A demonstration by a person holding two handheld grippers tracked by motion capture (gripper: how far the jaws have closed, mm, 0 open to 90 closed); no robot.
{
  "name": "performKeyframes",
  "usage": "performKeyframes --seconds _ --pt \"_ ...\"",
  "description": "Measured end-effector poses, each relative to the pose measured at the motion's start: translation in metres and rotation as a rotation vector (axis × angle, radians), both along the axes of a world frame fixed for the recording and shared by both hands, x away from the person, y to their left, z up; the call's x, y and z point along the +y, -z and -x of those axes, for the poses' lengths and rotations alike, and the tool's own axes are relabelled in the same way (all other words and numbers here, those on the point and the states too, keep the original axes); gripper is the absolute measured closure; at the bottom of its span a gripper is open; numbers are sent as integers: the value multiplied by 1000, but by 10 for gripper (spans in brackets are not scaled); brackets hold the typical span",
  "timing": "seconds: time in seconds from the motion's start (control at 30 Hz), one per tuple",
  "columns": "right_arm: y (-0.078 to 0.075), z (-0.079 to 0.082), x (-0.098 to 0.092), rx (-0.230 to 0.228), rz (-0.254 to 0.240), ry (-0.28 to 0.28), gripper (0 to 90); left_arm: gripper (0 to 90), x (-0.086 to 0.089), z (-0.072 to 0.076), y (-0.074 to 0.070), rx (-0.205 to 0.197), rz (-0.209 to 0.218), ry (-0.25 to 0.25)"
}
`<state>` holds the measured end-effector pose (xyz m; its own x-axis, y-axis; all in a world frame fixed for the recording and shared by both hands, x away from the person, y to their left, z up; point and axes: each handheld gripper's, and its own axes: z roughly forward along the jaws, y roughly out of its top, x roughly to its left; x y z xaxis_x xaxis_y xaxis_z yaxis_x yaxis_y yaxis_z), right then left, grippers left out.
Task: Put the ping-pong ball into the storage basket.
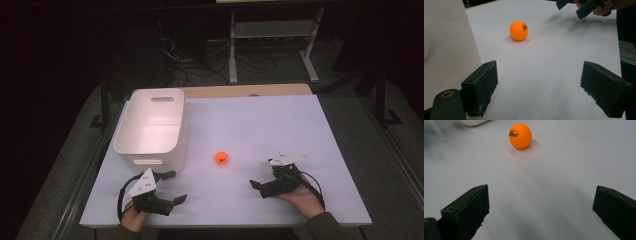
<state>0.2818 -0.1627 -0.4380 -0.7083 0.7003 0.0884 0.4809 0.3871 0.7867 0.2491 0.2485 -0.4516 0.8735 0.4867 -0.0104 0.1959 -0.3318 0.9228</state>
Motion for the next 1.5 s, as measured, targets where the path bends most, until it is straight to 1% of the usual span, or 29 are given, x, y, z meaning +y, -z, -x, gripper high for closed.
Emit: performKeyframes --seconds 0.83,1.5 --pt "-2 -9 6 9 -17 6 4 142 0 0 0 -2 -2 0" --pt "-2 -18 13 21 -28 -3 4 142 0 0 0 0 -1 -1"
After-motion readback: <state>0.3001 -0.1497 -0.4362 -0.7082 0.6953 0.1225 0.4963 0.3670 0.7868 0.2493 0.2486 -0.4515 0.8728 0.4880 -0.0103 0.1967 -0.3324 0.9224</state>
